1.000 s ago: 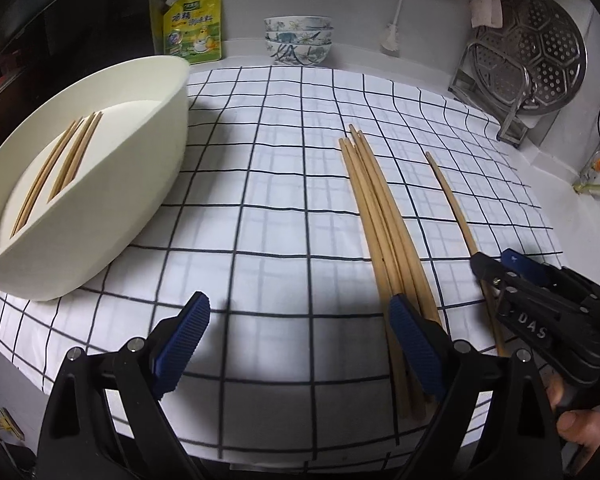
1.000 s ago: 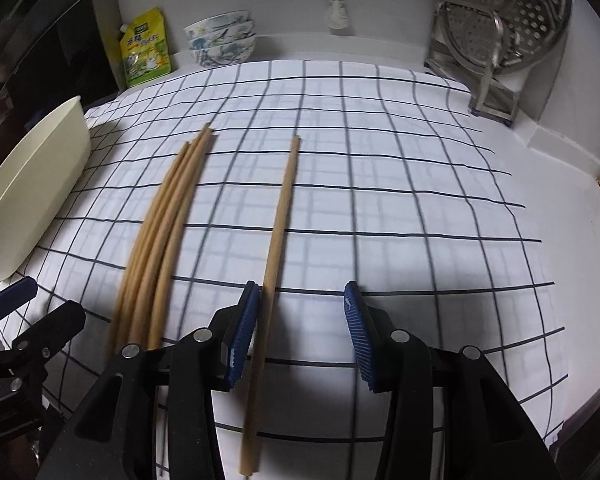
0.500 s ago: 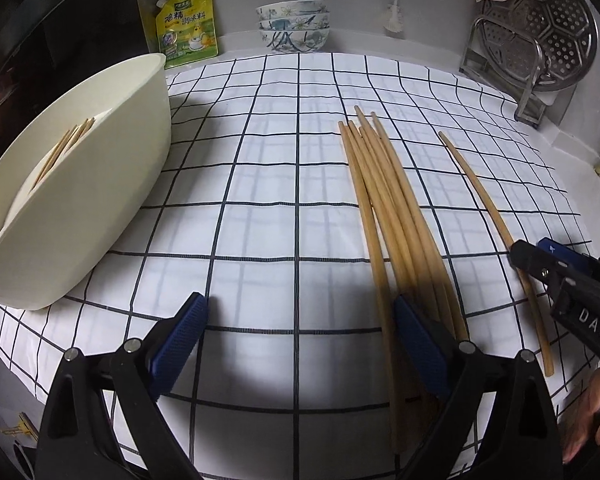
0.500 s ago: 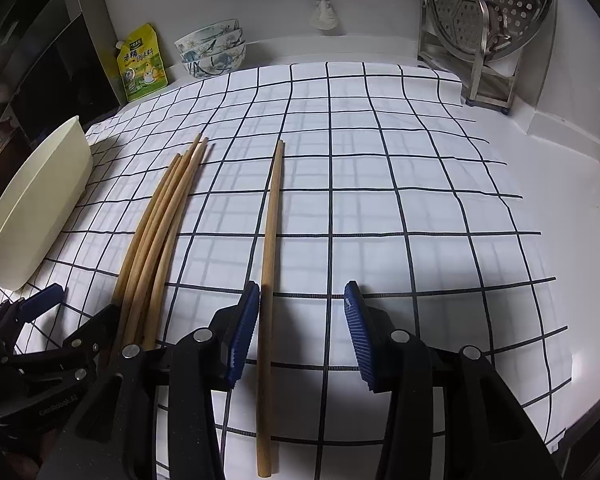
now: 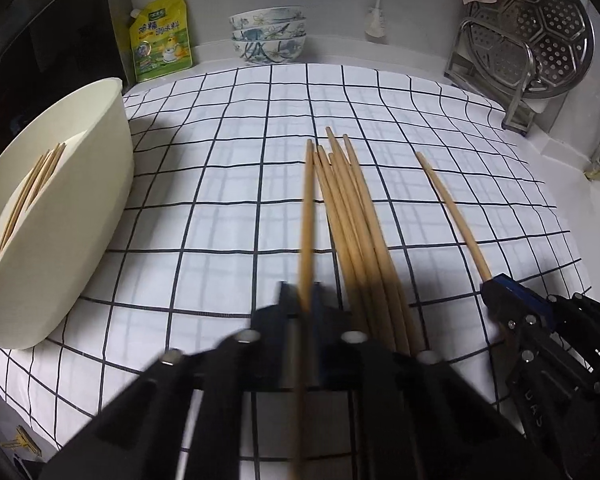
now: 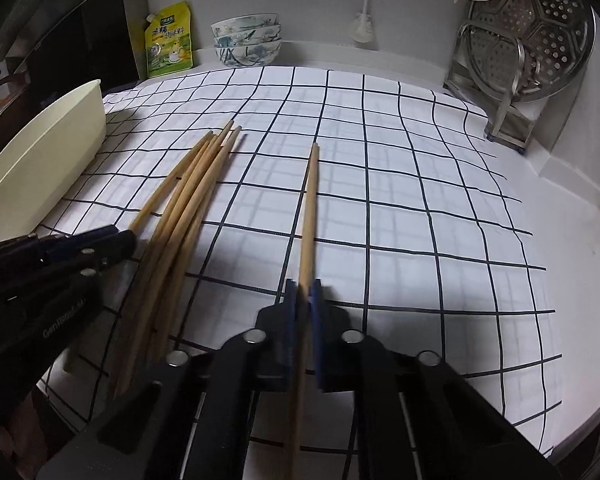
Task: Organize utensils
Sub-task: 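Close the left tool on one wooden chopstick while the right tool grasps another, then carry both chopsticks into the cream basin and open both tools to release them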
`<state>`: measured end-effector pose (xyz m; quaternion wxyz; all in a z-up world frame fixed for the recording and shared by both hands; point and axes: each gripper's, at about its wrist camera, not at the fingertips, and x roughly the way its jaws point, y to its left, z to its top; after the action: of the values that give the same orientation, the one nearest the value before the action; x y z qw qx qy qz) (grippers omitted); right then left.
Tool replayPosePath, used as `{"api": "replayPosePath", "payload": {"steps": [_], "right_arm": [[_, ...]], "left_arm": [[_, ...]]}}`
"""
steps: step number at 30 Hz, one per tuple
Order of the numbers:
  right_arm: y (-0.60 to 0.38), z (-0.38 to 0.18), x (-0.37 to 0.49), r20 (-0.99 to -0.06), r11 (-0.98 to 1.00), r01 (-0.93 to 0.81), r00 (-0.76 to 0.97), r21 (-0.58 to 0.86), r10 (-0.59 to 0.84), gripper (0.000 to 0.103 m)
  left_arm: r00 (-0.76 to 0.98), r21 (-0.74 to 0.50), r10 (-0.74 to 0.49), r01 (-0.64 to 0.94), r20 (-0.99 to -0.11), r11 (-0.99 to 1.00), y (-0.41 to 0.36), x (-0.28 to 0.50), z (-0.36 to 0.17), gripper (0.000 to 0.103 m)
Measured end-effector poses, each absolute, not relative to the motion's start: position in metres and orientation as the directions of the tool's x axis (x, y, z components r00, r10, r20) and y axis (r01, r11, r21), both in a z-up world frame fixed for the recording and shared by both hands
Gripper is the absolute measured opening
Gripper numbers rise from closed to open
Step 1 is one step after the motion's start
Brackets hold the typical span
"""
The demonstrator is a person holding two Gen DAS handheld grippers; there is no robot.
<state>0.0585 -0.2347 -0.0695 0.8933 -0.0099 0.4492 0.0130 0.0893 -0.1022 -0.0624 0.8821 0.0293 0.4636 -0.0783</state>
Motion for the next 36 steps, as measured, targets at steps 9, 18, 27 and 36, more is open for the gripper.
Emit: {"api": "replayPosePath", "payload": {"steps": [9,18,27,36], "right_arm": [[-0.255,-0.062,0.054,-0.781,0.988,0.014,0.615,0.152,0.111,0.006],[-0.254,-0.039,0.046,-0.729,0.983,0.013,0.672,0.184,0.128,0.006],[-0.262,-0.019,0.036,-0.707,0.962,0.101,0.699,0.252,0.111,0.006],[-0.231,0.002,0.045,-0.680,0.954,0.073,0.717,0.290,0.152,0.006]], "left_arm": [[0.546,-0.055,-0.156,0.198,-0.823,0.979,-0.100,0.080,-0.058,0.007],[0.548,-0.080,-0.202,0.238,-0.812,0.968,-0.089,0.075,-0.045,0.007],[0.578,-0.107,-0.272,0.302,-0.769,0.947,-0.077,0.072,-0.012,0.007],[0.626,-0.161,-0.326,0.306,-0.709,0.938,-0.042,0.070,0.028,0.007]]}}
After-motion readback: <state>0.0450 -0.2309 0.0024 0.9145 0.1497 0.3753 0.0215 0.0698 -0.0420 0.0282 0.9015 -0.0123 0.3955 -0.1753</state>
